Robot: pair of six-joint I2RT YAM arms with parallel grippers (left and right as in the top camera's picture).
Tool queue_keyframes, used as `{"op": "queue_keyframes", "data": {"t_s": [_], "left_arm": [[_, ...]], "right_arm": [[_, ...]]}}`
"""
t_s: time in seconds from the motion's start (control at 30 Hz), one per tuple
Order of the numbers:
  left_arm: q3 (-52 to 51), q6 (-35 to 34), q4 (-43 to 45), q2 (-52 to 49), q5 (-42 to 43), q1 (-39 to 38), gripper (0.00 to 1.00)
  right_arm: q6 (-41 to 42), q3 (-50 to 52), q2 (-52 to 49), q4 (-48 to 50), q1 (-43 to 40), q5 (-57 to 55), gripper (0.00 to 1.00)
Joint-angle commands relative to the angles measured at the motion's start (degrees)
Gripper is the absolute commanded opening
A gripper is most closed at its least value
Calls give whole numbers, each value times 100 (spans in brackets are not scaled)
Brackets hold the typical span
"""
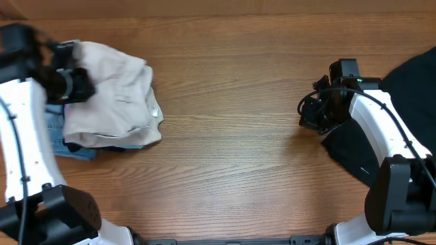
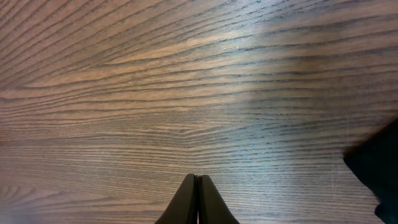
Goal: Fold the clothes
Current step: 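Lift the folded shorts with the left gripper and place onto the t-shirt stack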
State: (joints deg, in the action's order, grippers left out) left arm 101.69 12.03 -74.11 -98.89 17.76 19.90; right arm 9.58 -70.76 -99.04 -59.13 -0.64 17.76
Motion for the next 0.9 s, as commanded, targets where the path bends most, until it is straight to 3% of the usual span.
{"op": "queue_keyframes", "data": {"t_s": [0.0, 0.03, 0.13, 0.3, 0.33, 0.4, 0.47, 0.5, 0.53, 0.67, 0.8, 0.87], "left_arm": [[79, -153, 402, -52, -315, 861, 64], [79, -256, 431, -85, -457, 920, 100], [122, -1294, 459, -72, -1659, 1154, 100], [518, -1405, 195, 76, -1012, 1397, 100], [616, -1246, 131, 149, -595, 1384, 96], [658, -684, 26, 343, 402, 1259, 80], [647, -323, -122, 411, 597, 979, 40], [592, -184, -149, 402, 509, 772, 13], [470, -175, -116, 361, 367, 546, 4], [-557, -789, 540, 76, -192, 28, 4], [-1910, -1381, 2302, -546, -485, 280, 4], [-2057, -1377, 2774, -986, -417, 481, 4]], "right_arm": [[-42, -138, 144, 22, 26, 35, 4], [-42, -138, 144, 22, 26, 37, 4], [-48, -138, 144, -61, 24, 33, 4], [-66, -138, 144, -74, 24, 33, 4], [-66, -138, 144, -74, 24, 33, 4], [-66, -138, 144, -48, 24, 33, 4], [-63, -138, 144, -2, 24, 35, 4], [-59, -138, 144, 15, 24, 33, 4], [-39, -138, 144, 37, 24, 35, 4], [85, -138, 144, 48, 26, 35, 4], [87, -138, 144, 46, 26, 37, 4], [87, -138, 144, 28, 26, 35, 4]]}}
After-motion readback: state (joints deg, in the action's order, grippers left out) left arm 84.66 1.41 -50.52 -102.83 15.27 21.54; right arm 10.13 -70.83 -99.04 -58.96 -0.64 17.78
